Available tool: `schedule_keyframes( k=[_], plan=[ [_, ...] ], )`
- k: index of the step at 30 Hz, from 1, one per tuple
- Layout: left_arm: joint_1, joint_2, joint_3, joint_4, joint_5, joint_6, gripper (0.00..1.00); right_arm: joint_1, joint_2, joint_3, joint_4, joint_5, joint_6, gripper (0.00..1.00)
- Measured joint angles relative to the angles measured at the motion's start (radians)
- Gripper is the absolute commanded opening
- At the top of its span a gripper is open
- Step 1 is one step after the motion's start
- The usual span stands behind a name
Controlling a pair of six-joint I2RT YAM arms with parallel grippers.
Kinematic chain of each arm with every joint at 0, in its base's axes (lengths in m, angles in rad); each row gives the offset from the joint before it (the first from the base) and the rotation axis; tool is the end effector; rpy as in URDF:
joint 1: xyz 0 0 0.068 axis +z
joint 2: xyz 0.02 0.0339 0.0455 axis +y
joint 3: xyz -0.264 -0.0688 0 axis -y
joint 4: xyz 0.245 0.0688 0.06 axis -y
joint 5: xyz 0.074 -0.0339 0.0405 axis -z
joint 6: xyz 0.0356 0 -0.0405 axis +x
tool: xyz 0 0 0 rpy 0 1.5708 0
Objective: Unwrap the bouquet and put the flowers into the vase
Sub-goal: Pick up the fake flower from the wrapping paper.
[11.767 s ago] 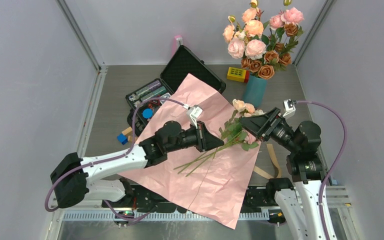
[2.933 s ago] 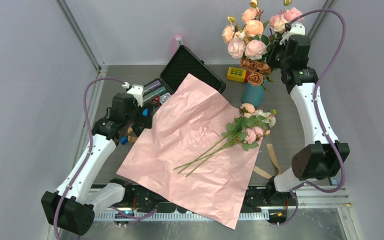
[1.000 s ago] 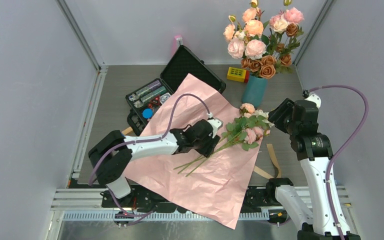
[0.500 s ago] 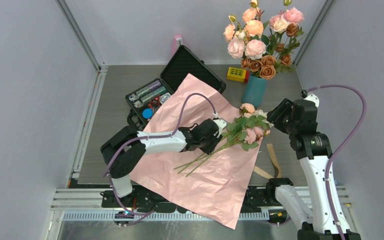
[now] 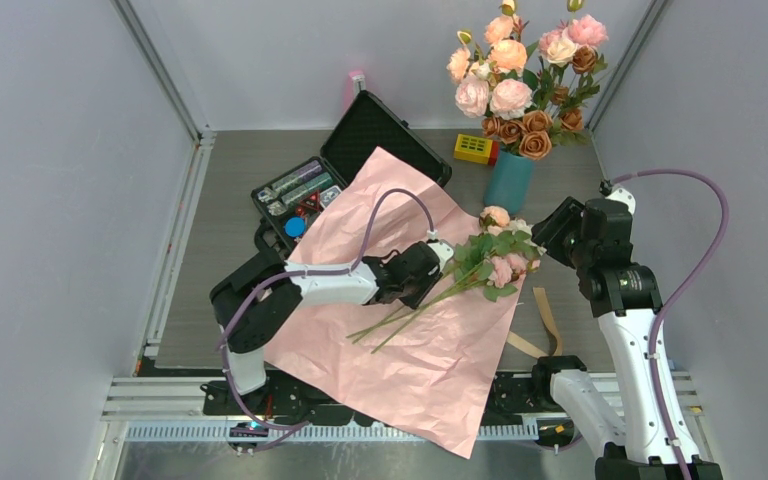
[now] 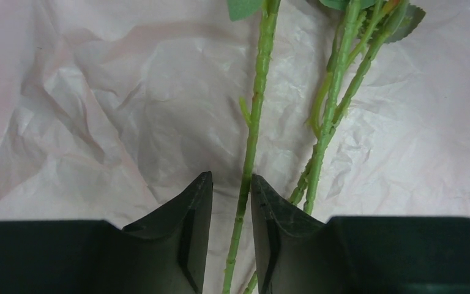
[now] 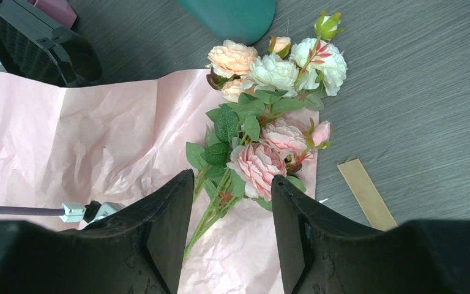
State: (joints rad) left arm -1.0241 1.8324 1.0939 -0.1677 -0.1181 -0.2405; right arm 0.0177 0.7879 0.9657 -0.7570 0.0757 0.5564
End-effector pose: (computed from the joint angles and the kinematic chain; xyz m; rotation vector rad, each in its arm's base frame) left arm 0.1997 -0.3201 0.1619 0.9112 2.3397 -0.3923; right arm 0.1560 0.0001 0.3431 0.6170 2.0688 0.2521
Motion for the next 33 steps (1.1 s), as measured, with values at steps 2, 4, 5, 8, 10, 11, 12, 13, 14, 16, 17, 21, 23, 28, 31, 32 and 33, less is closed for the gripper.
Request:
schedule_keyframes(
  k=[2, 4, 5, 8, 10, 11, 12, 13, 14, 16, 17, 21, 23, 28, 31, 32, 33],
  plan=[
    [-0.003, 0.000, 0.000, 0.000, -0.029, 0.008, 0.31, 0.000, 0.000, 0.000, 0.002, 0.000, 0.000, 0.55],
    [-0.006, 0.000, 0.000, 0.002, -0.047, 0.014, 0.30, 0.000, 0.000, 0.000, 0.002, 0.000, 0.000, 0.55],
    [-0.009, 0.000, 0.000, 0.003, -0.053, 0.016, 0.30, 0.000, 0.000, -0.001, 0.002, 0.000, 0.000, 0.55],
    [-0.011, 0.000, 0.000, 0.004, -0.057, 0.023, 0.30, 0.000, 0.000, -0.001, 0.003, 0.000, 0.000, 0.55],
    [-0.013, 0.000, 0.000, 0.005, -0.055, 0.028, 0.29, 0.000, 0.000, -0.001, 0.006, -0.001, 0.000, 0.55],
    [-0.014, 0.001, 0.000, 0.006, -0.053, 0.032, 0.29, 0.000, 0.000, -0.001, 0.008, -0.001, 0.000, 0.55],
    [-0.016, 0.003, 0.000, 0.008, -0.051, 0.035, 0.29, 0.000, 0.000, -0.001, 0.008, -0.001, 0.000, 0.55],
    [-0.017, 0.006, 0.000, 0.010, -0.047, 0.037, 0.29, 0.000, 0.000, -0.001, 0.008, -0.001, 0.001, 0.55],
    [-0.018, 0.007, 0.000, 0.014, -0.045, 0.039, 0.29, 0.000, 0.000, -0.001, 0.008, -0.001, 0.001, 0.55],
    [-0.021, 0.010, 0.001, 0.022, -0.042, 0.041, 0.27, 0.000, 0.000, -0.001, 0.008, -0.003, 0.003, 0.55],
    [-0.022, 0.012, 0.003, 0.023, -0.042, 0.041, 0.23, 0.000, 0.000, -0.001, 0.008, -0.004, 0.005, 0.55],
    [-0.025, 0.025, 0.017, 0.028, -0.033, 0.043, 0.08, 0.000, 0.000, -0.001, 0.008, -0.012, 0.012, 0.55],
    [-0.028, 0.028, 0.019, 0.031, -0.031, 0.045, 0.02, 0.000, 0.000, -0.001, 0.008, -0.014, 0.017, 0.55],
    [-0.030, 0.028, 0.019, 0.034, -0.029, 0.060, 0.00, 0.000, 0.000, -0.001, 0.008, -0.015, 0.021, 0.55],
    [-0.034, 0.027, 0.019, 0.035, -0.029, 0.078, 0.00, 0.000, 0.000, -0.001, 0.008, -0.015, 0.023, 0.55],
    [-0.036, 0.027, 0.018, 0.036, -0.031, 0.087, 0.00, 0.000, 0.000, -0.001, 0.008, -0.015, 0.023, 0.55],
    [-0.039, 0.026, 0.017, 0.039, -0.035, 0.092, 0.00, 0.000, 0.000, -0.001, 0.008, -0.015, 0.023, 0.55]
  ],
)
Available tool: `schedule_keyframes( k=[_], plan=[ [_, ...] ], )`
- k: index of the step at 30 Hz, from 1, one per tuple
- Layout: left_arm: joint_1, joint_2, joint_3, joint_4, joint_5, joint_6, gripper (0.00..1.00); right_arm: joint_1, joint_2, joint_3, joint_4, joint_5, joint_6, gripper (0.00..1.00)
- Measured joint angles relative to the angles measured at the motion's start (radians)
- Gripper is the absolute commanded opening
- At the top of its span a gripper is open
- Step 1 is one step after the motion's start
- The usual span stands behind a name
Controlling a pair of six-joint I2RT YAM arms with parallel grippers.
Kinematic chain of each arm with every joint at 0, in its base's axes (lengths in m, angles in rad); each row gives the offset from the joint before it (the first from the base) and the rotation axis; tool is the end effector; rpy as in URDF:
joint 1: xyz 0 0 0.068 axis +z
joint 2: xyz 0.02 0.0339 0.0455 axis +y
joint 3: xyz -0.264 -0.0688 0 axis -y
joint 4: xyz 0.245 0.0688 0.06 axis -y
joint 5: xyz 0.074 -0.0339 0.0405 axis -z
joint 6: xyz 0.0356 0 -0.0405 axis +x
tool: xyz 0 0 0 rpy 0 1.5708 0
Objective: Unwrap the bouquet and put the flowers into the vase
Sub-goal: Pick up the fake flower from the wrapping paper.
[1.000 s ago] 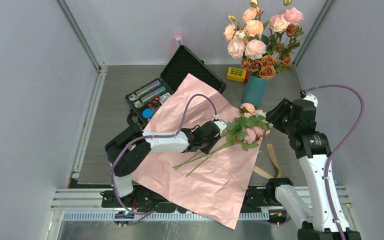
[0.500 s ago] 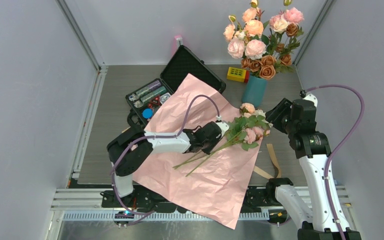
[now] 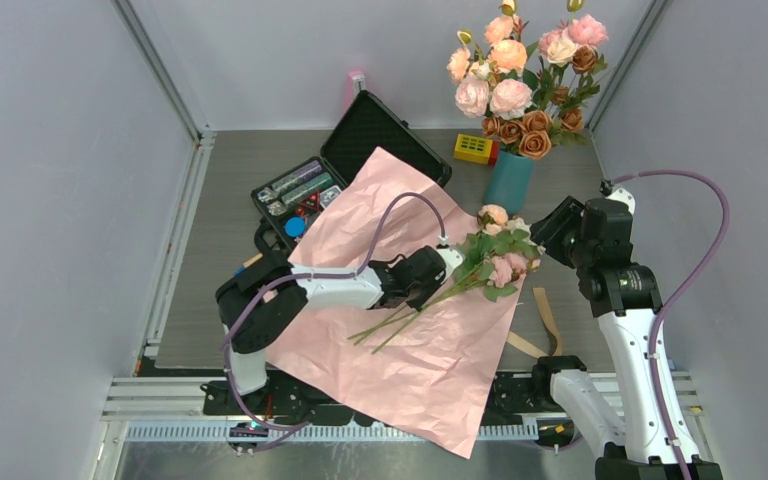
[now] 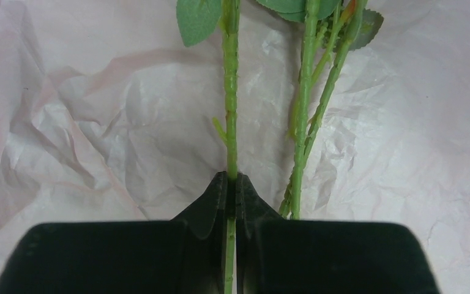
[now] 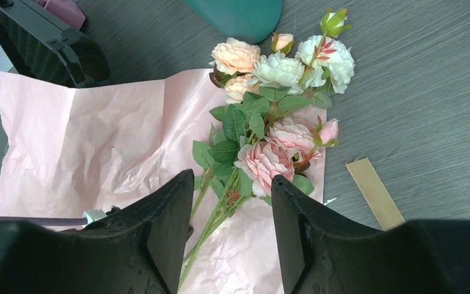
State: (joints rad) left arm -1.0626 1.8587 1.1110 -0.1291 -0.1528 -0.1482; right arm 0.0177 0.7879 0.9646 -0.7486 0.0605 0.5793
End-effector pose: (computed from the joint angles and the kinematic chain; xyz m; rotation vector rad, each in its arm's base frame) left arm 0.1922 -0.3339 0.1601 1.0269 2.2418 -0.3521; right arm 0.1565 0.0006 0.3435 0.6313 2.0604 0.2834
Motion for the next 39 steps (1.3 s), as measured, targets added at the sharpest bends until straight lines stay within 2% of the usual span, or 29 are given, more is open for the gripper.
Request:
schedule_keyframes(
  k=[20, 31, 36, 39],
  plan=[
    [-0.031, -0.203, -0.159, 0.134, -0.141, -0.008, 0.00, 0.000, -0.011, 0.000, 0.000, 0.001, 0.001, 0.55],
    [-0.031, -0.383, -0.235, 0.196, -0.140, -0.085, 0.00, 0.000, -0.019, 0.000, 0.002, -0.008, 0.010, 0.57],
    [-0.031, -0.476, -0.244, 0.201, -0.098, -0.159, 0.00, 0.000, -0.029, 0.000, 0.043, -0.148, 0.021, 0.60],
    [-0.031, -0.569, -0.283, 0.212, -0.064, -0.222, 0.00, 0.000, -0.031, 0.000, 0.104, -0.294, 0.046, 0.67]
  ],
)
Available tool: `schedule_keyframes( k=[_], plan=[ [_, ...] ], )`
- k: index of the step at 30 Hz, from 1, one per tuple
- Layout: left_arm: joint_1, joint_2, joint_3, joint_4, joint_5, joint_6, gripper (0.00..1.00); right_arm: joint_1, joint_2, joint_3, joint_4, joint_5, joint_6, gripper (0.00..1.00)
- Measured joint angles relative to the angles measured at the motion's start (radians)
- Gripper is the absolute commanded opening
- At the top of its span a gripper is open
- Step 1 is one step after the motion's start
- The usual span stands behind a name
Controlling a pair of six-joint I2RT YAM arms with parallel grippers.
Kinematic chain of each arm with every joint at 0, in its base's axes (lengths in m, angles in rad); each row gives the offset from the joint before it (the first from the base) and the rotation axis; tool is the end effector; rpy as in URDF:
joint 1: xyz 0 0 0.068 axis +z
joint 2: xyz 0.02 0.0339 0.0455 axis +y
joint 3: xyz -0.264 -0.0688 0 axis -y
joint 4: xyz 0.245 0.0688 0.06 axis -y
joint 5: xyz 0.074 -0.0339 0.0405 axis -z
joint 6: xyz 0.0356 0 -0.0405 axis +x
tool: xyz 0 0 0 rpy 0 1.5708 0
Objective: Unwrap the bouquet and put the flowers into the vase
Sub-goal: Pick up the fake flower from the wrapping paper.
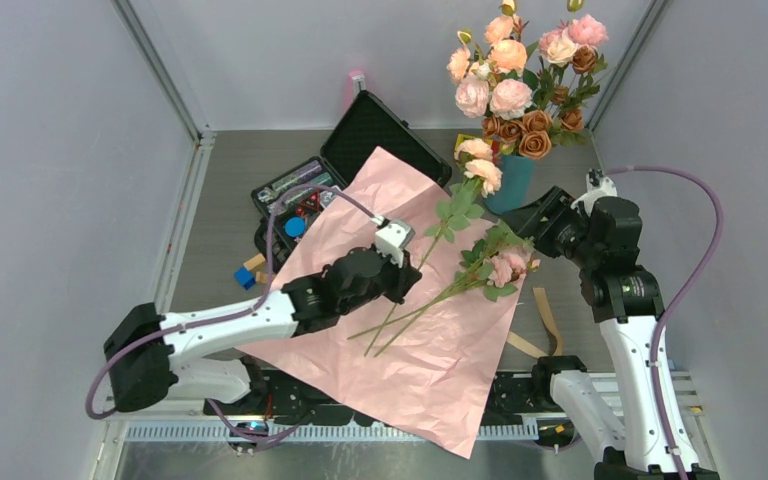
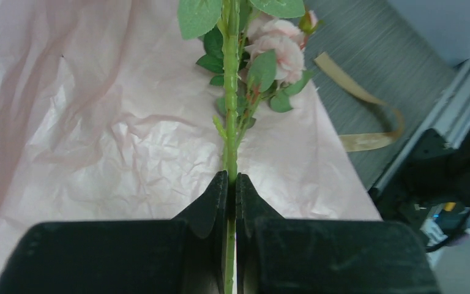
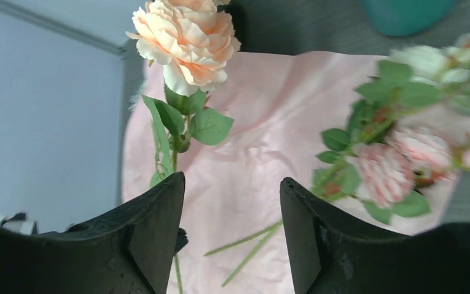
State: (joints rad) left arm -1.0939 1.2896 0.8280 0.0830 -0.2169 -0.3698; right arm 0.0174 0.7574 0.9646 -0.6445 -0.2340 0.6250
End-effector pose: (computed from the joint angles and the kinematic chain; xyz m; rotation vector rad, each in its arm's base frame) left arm 0.1417 -0.2576 0.2715 0.5735 1.9337 -0.7490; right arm 0.1538 0.0109 0.3580 0.4667 2.0009 0.6401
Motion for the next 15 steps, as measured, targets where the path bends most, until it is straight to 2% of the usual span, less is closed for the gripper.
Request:
schedule_keyframes(
  k=[3, 8, 11, 15],
  plan=[
    [0.000, -0.100, -0.047, 0.025, 0.032, -0.082, 0.00, 0.000, -0.003, -0.016, 0.103, -0.158, 0.045, 0.71],
    [0.000, -0.204, -0.137, 0.123, 0.106, -0.257, 0.00, 0.009, -0.004, -0.134, 0.369, -0.419, 0.187, 0.76],
    [0.000, -0.220, -0.172, 0.176, 0.135, -0.333, 0.00, 0.046, 0.010, -0.174, 0.462, -0.481, 0.249, 0.78],
    [0.000, -0.237, -0.215, 0.236, 0.164, -0.412, 0.00, 0.219, 0.035, -0.182, 0.561, -0.483, 0.284, 0.77]
  ],
)
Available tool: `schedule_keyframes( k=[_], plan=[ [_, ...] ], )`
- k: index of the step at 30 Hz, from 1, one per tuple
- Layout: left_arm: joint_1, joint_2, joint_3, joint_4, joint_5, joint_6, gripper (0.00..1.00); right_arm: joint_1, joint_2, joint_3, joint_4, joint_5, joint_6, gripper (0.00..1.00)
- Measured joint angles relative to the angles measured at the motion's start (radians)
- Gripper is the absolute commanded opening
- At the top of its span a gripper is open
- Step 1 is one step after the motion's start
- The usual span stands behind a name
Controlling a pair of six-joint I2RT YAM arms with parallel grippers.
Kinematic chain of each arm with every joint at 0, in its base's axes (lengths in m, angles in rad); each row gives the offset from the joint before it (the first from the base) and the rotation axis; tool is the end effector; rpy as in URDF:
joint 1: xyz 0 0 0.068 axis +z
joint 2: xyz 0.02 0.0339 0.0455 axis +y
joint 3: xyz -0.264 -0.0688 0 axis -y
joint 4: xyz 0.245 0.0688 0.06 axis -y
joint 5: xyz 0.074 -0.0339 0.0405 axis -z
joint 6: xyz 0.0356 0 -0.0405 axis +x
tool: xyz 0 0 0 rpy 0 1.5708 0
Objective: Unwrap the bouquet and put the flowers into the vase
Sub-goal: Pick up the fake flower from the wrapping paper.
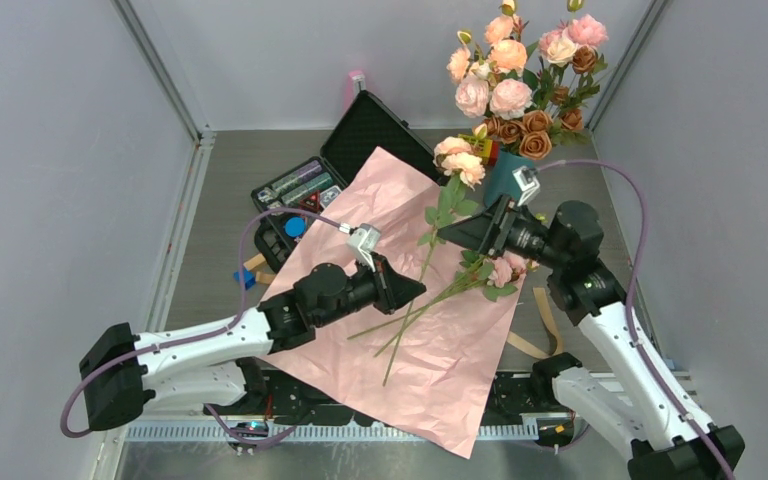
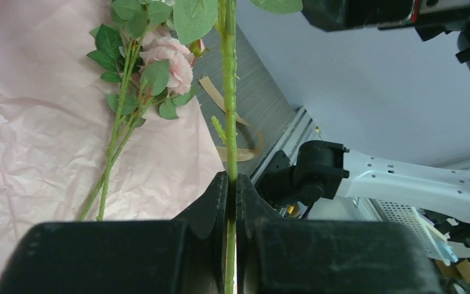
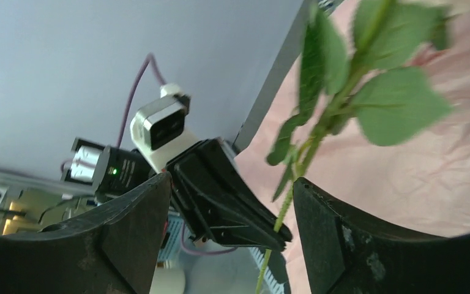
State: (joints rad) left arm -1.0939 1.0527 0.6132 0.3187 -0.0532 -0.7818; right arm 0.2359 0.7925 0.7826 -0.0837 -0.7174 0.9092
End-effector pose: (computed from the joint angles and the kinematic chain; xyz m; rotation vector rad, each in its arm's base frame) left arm 0.1143 -0.2170 0.2797 0.2492 1.8697 -1.3173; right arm 0.1701 0.0650 0.3496 0.0143 1.8600 1.4231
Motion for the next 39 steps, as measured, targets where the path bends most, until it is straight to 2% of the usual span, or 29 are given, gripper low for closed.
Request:
schedule_keyframes(
  k=[4, 9, 20, 24, 29, 39],
  plan=[
    [0.000, -0.004, -0.001, 0.009, 0.013, -0.032, 0.00, 0.146, 0.044, -0.008, 0.076, 0.032, 0.011, 0.73],
    [0.001, -0.006, -0.006, 0.013, 0.020, -0.055, 0.00, 0.224, 0.096, -0.030, 0.106, 0.093, 0.014, 0.72],
    [0.001, -0.007, -0.012, 0.005, 0.017, -0.071, 0.00, 0.230, 0.080, -0.035, 0.063, 0.227, 0.009, 0.70],
    [0.001, -0.008, -0.012, 0.002, 0.010, -0.081, 0.00, 0.230, 0.043, -0.035, 0.013, 0.272, -0.001, 0.74],
    [0.001, -0.008, -0.012, 0.002, 0.004, -0.087, 0.00, 0.230, -0.026, -0.035, -0.045, 0.351, -0.019, 0.74],
    [0.001, -0.012, -0.012, 0.004, 0.004, -0.101, 0.00, 0.230, -0.043, -0.105, -0.047, 0.404, 0.015, 0.67]
  ],
)
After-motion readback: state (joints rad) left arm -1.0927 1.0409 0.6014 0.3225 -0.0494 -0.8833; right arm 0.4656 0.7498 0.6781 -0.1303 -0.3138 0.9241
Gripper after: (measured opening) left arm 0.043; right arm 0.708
